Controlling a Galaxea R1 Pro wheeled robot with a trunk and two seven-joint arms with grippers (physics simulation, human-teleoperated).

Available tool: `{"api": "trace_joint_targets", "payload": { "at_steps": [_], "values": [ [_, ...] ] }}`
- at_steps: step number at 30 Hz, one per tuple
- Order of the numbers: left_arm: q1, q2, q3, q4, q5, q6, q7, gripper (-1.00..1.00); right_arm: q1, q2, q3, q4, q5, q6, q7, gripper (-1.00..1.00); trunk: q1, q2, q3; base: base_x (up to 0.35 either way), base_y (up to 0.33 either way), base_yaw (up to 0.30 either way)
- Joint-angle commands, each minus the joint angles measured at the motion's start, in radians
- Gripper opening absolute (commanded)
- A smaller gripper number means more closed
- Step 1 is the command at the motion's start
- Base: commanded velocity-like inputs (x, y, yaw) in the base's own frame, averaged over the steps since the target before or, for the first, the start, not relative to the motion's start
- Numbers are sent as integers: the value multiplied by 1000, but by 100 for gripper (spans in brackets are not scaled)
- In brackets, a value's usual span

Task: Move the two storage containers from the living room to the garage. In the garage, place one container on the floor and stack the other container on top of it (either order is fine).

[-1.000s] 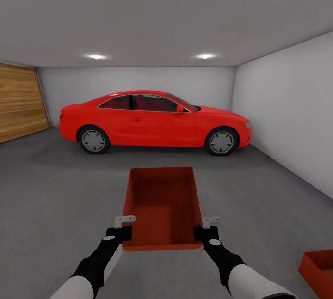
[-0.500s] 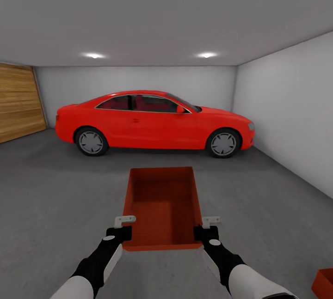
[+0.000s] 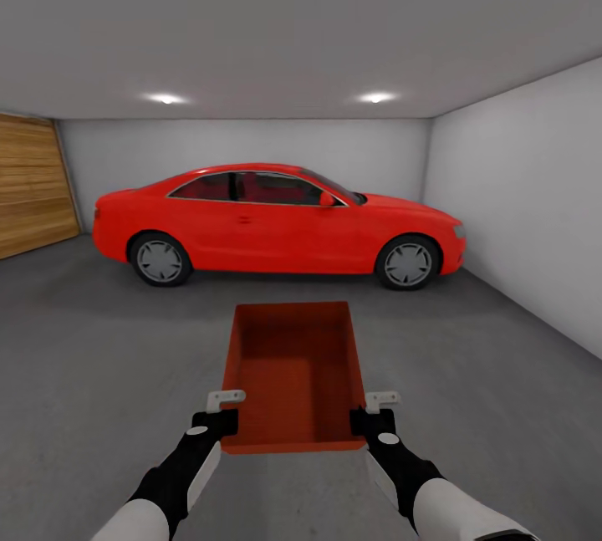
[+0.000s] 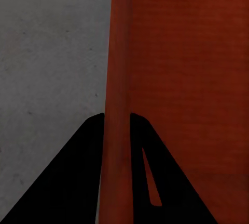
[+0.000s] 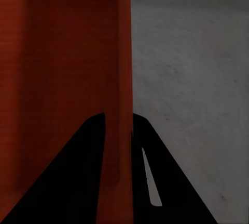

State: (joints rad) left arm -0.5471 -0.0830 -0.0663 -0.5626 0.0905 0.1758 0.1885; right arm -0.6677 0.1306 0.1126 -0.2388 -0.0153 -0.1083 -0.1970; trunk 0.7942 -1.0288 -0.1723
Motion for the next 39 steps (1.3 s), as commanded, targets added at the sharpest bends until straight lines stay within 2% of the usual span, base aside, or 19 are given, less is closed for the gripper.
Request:
{"api": "trace_joint_targets", "payload": {
  "at_steps": [1,8,39],
  "values": [
    [-1,2,5,-5,-14,-34,26,-100,-1,-2,-63,3,-8,-4,-88,-100,1,-1,-1,322,0,0],
    [-1,2,5,-5,-14,-34,26,-100,-1,0,-63,3,-9,-4,-90,-100,1,-1,-1,322,0,-103],
    [-1,1,5,-6,-15,-35,26,-100,-1,0,-63,3,-9,-4,-88,-100,1,-1,-1,322,0,-245]
  ]
}}
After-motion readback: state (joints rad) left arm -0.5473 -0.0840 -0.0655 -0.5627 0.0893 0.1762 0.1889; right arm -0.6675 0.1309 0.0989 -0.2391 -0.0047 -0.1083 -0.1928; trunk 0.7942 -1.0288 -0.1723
